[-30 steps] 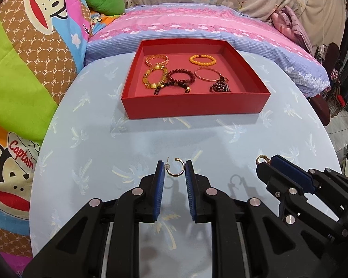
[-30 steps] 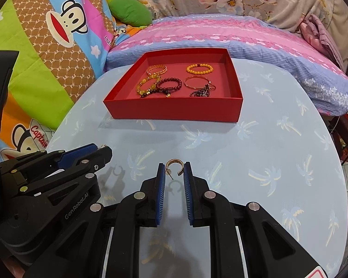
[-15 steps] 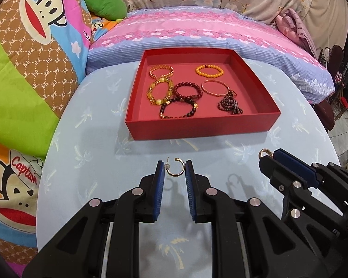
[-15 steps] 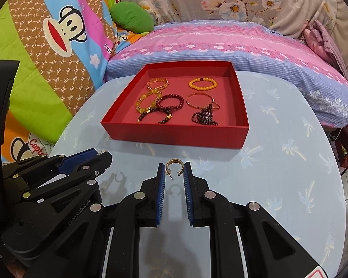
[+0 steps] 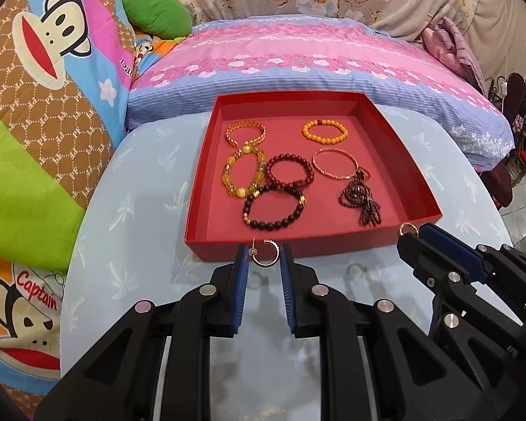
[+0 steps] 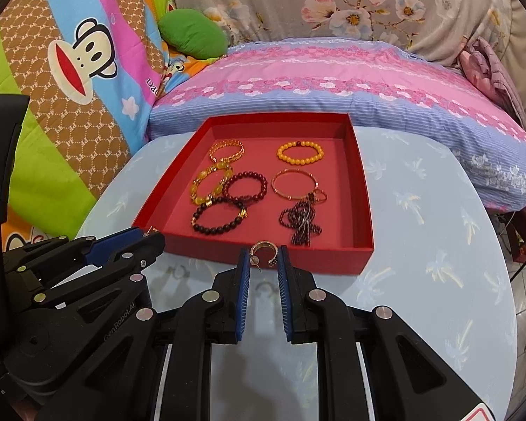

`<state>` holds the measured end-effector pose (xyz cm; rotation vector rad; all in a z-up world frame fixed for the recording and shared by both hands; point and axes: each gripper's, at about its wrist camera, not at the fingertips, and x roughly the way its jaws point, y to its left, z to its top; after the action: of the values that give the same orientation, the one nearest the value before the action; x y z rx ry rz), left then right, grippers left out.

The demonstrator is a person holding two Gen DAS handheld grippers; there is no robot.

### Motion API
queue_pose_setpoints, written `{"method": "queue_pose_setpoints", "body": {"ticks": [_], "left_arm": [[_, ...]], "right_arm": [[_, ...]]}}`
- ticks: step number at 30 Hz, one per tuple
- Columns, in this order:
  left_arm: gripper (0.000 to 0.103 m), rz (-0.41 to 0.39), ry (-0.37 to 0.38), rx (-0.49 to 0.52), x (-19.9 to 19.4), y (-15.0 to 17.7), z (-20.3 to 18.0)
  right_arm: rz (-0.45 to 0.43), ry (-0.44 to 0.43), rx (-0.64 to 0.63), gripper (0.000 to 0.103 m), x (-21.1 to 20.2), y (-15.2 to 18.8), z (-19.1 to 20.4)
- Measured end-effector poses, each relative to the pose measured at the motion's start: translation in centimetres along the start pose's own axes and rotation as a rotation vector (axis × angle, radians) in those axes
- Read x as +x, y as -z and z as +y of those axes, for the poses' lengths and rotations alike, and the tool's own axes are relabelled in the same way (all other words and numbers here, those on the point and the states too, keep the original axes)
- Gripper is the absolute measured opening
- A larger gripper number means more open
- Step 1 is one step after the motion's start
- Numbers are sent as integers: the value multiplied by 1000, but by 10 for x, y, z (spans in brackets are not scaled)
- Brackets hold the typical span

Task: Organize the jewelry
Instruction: 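Lower both earrings into the red box and open both tools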

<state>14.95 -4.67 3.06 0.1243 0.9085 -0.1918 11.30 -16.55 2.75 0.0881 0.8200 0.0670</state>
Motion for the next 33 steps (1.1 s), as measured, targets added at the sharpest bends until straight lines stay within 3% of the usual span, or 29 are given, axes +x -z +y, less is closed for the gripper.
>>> {"method": "queue_pose_setpoints", "body": {"ticks": [20,33], "left_arm": [[18,-3,-24,9,57,-63,0],[18,35,-41,10,103,-82,4]], "right_arm": [[-17,38,16,15,56,-60,-17],[23,46,41,15,102,-75,-26]]}}
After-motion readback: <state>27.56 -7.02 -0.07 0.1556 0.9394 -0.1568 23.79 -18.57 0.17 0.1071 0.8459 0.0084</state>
